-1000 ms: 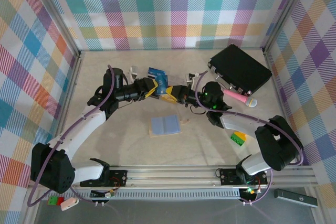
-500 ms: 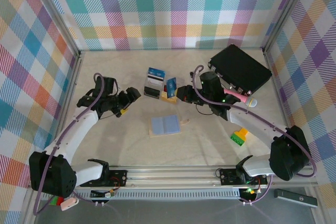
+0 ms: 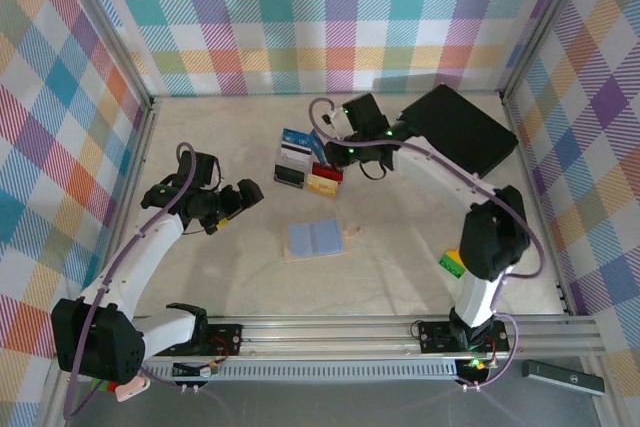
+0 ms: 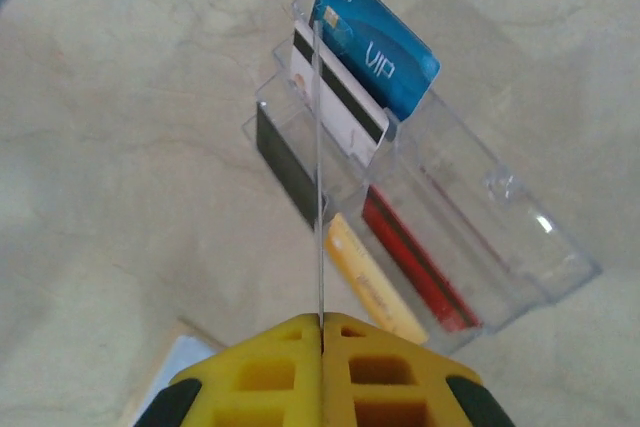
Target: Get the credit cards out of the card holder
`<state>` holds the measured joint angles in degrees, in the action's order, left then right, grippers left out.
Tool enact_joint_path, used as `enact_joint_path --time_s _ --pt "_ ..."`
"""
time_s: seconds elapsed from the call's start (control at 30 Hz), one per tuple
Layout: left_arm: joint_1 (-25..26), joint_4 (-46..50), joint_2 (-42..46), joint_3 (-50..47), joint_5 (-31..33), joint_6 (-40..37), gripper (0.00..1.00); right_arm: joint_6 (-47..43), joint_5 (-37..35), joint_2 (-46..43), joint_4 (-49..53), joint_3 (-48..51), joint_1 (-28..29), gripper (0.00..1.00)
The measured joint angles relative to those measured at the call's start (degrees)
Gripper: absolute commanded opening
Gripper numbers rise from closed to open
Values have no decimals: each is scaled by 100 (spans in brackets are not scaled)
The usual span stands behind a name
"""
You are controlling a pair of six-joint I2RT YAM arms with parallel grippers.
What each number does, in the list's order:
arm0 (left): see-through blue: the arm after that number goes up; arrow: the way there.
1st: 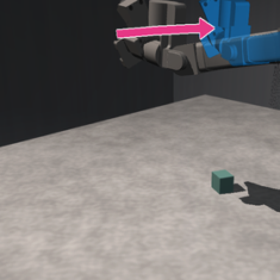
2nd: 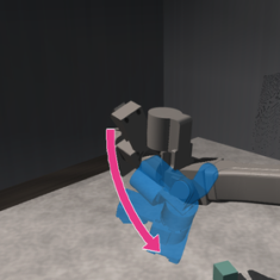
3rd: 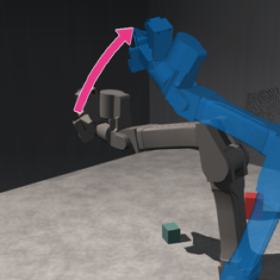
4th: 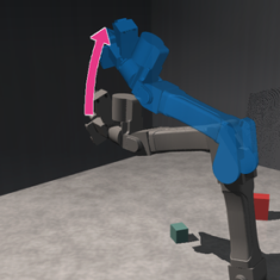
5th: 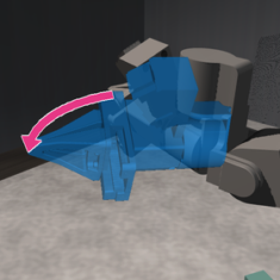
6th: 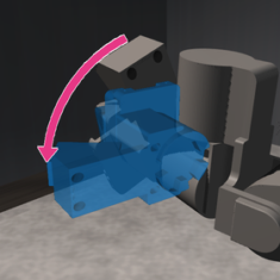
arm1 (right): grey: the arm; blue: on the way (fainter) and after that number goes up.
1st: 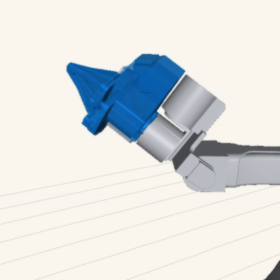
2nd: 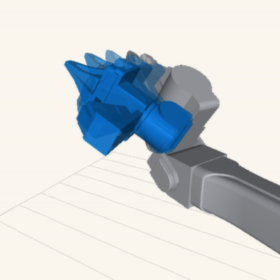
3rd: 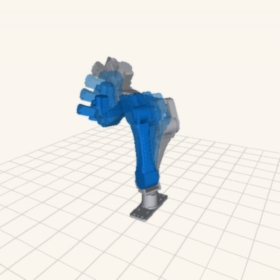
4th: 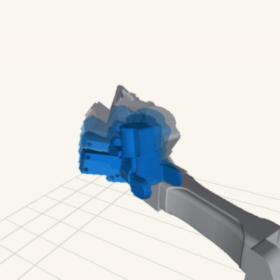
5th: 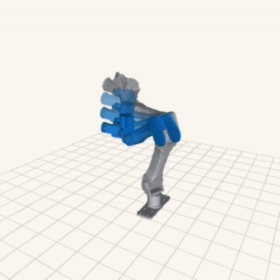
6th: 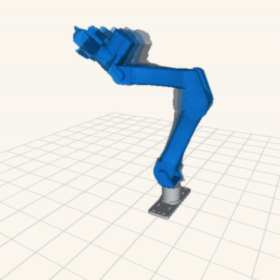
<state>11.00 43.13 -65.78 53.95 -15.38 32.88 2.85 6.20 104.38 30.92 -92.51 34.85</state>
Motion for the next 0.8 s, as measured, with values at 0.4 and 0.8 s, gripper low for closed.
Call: enact_joint_path --time_s 0.4,0.8 --pt "-2 46 -85 133 -61 -103 100 -1694 -125 1515 369 -1840 0 0" --pt "-2 39 -214 140 -168 -103 100 -2787 -278 2184 372 -2529 0 0"
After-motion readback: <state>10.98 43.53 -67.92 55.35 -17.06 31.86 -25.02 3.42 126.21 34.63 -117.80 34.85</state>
